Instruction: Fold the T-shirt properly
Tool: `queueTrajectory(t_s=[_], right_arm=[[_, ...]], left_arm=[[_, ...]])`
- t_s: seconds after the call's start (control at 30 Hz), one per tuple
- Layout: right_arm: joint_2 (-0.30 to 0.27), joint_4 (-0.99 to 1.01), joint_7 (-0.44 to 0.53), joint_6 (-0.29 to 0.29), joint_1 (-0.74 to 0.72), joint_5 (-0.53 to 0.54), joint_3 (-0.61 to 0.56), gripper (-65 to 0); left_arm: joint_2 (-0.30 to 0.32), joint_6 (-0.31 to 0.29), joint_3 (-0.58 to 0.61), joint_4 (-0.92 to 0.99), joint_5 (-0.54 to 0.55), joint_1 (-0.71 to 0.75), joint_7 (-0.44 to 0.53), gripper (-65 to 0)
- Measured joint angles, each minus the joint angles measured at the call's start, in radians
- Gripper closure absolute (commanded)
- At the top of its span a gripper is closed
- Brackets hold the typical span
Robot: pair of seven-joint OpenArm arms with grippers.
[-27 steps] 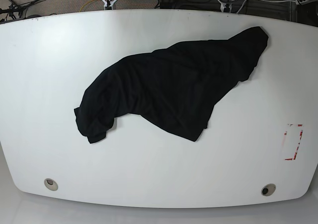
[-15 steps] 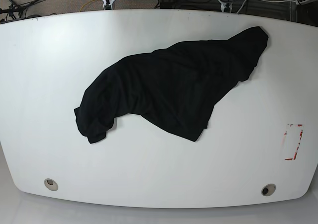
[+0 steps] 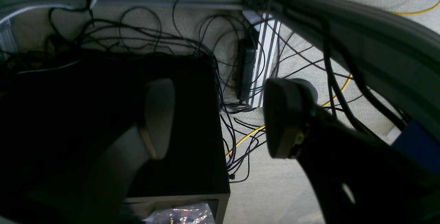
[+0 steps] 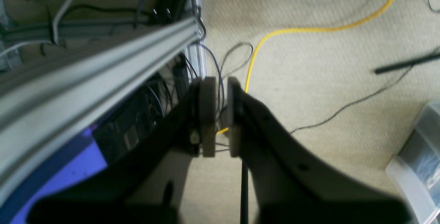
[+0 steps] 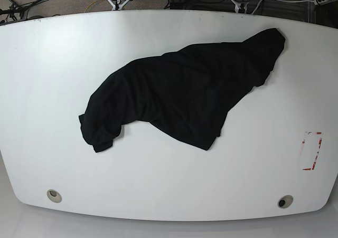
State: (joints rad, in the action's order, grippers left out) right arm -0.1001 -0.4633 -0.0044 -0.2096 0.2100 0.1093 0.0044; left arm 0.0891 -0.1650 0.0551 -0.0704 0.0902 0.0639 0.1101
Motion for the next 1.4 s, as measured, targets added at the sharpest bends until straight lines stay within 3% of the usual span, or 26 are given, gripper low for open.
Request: queueTrajectory(t_s=[0.27,0.6,0.83,1.1,1.4], right_arm=[[0.000,-0.002,0.002,0.000,0.005,0.000,0.000,-5.1],[0.000,-0.024,0.002,-0.004,0.057,0.001,0.000,-5.1],[0.000,-0.204,0.001,-0.002,0.182,0.001,0.000,-5.1],[0.000,-0.385,-0.001,0.001,0.319,0.000,0.000,-5.1],[0.000,-0.686,-0.006,0.003,0.548,0.004,0.003,-5.1]], left_arm=[[0.000,0.000,0.000,-0.011,0.000,0.019,0.003,-38.3],[0.003,0.000,-0.003,-0.285,0.000,0.179,0.002,-38.3],[0.006,0.001,-0.005,-0.386,0.002,0.262,-0.005,-38.3],[0.046,0.003,-0.012,-0.624,0.000,0.408,-0.003,-38.3],[0.083,-0.010,-0.101,-0.901,0.002,0.604,-0.012,-38.3]])
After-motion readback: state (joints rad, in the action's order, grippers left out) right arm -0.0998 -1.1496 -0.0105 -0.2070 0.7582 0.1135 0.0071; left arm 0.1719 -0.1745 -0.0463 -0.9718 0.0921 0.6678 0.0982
